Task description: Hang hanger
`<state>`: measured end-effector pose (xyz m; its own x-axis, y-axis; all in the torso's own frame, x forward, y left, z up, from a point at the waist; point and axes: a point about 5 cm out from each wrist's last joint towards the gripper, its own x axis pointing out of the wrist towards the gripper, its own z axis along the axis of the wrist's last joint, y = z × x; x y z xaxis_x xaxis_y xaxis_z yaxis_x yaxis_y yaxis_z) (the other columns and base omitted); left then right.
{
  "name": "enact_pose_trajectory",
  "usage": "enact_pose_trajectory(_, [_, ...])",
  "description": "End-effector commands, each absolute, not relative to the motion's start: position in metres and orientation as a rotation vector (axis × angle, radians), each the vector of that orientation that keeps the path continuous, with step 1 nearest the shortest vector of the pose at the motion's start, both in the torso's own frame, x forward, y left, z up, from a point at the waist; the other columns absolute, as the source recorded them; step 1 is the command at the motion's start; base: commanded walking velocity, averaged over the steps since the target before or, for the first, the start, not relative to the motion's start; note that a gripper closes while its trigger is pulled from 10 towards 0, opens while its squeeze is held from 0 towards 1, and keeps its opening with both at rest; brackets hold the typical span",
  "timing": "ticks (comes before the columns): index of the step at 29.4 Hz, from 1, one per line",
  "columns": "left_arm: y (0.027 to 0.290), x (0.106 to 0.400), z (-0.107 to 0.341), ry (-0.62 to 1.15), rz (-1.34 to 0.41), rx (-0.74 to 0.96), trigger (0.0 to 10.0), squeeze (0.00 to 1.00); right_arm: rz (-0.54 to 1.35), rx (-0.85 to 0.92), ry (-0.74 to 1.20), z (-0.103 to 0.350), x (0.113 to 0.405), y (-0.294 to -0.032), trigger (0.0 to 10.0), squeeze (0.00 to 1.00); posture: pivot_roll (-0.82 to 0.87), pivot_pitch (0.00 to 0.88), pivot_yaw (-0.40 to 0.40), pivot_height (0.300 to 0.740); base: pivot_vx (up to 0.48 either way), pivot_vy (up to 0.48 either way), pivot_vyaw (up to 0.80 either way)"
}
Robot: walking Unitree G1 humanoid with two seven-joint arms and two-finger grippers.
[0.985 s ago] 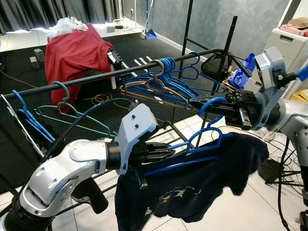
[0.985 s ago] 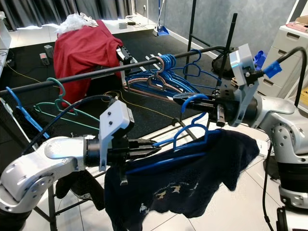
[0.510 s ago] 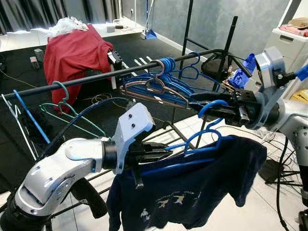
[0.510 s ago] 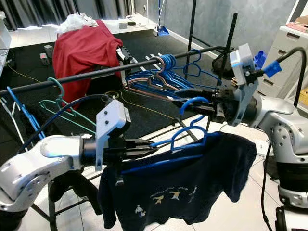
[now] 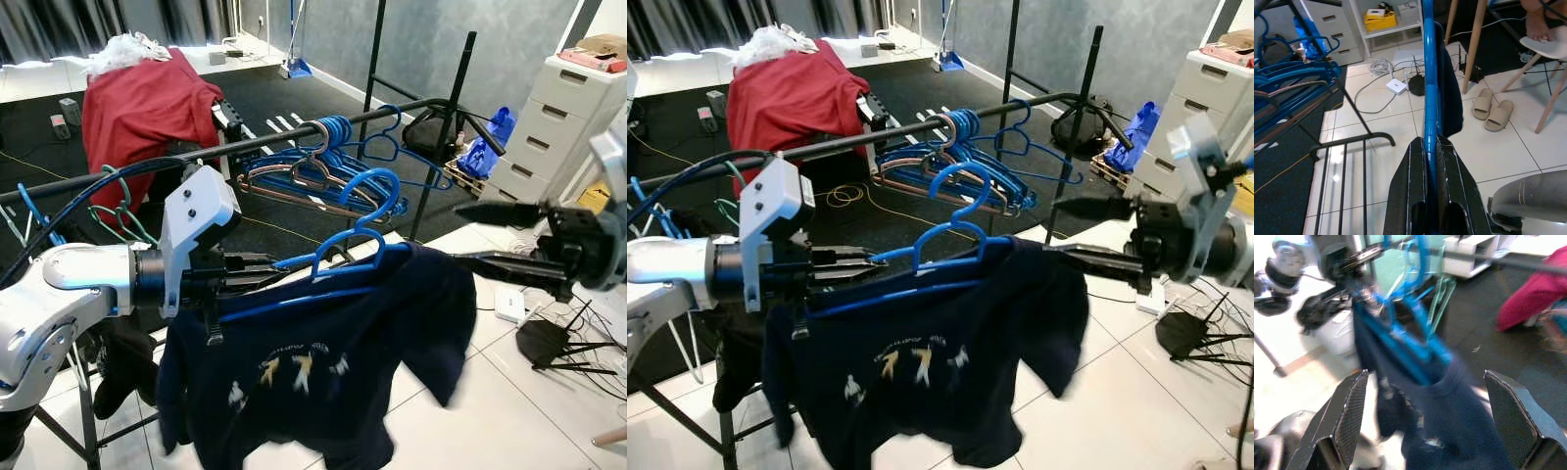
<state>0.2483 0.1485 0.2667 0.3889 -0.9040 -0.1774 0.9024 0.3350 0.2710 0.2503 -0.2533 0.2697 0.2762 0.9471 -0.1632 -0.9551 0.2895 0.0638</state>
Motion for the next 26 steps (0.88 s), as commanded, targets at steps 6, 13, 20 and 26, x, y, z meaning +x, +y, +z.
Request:
enact_pose_trajectory(6, [0.143,0.245,0.270,-0.044,-1.216,0.356,0.0,0.00,1.297,-0.063,0.208,0.273,0.244,-0.256,10.0,0.00,-0.07,0.000,-0.032,0.740,0.000,0.000,0.00])
enact_pose_trajectory(13, [0.144,0.241,0.274,-0.059,-1.266,0.365,0.0,0.00,1.276,-0.079,0.214,0.276,0.245,-0.264,10.0,0.00,-0.07,0.000,-0.032,0.740,0.000,0.000,0.00])
enact_pose_trajectory(20, [0.140,0.233,0.275,-0.068,-1.352,0.346,0.0,0.00,1.255,-0.048,0.182,0.282,0.248,-0.268,10.0,0.00,-0.07,0.000,-0.035,0.740,0.000,0.000,0.00])
enact_pose_trajectory(26, [0.136,0.225,0.279,-0.082,-1.421,0.317,0.0,0.00,1.267,-0.041,0.206,0.275,0.249,-0.264,10.0,0.00,-0.07,0.000,-0.035,0.740,0.000,0.000,0.00])
